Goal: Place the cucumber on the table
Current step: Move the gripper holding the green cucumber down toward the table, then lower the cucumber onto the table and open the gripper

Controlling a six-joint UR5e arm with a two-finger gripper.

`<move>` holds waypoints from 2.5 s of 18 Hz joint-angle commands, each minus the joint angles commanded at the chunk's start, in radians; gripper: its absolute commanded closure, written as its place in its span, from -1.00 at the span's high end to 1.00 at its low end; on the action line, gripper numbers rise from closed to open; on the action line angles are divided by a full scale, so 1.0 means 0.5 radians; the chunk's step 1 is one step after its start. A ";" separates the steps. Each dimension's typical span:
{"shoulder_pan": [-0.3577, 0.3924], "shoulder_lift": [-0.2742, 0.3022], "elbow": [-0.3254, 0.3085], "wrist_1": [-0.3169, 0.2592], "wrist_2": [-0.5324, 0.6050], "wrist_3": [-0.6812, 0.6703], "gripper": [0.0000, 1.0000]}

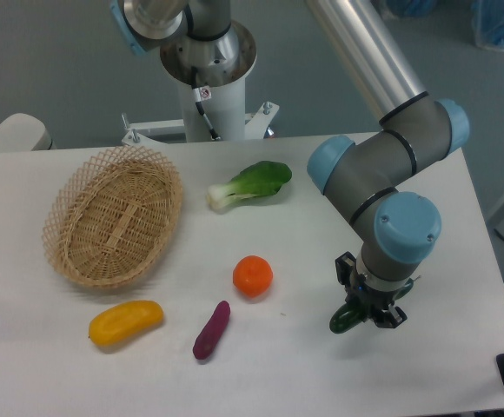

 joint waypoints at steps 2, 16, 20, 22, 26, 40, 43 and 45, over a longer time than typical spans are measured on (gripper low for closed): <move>-0.003 0.012 -0.009 -0.006 0.003 -0.006 -0.64; -0.080 0.104 -0.206 -0.061 0.009 -0.472 -0.62; -0.144 0.046 -0.215 -0.052 0.012 -0.708 -0.62; -0.150 0.037 -0.218 -0.052 0.012 -0.739 -0.61; -0.150 0.037 -0.279 -0.031 0.015 -0.736 -0.50; -0.117 0.058 -0.279 -0.015 0.012 -0.715 1.00; -0.095 0.064 -0.249 0.043 0.015 -0.715 1.00; -0.068 0.071 -0.221 0.077 0.012 -0.706 1.00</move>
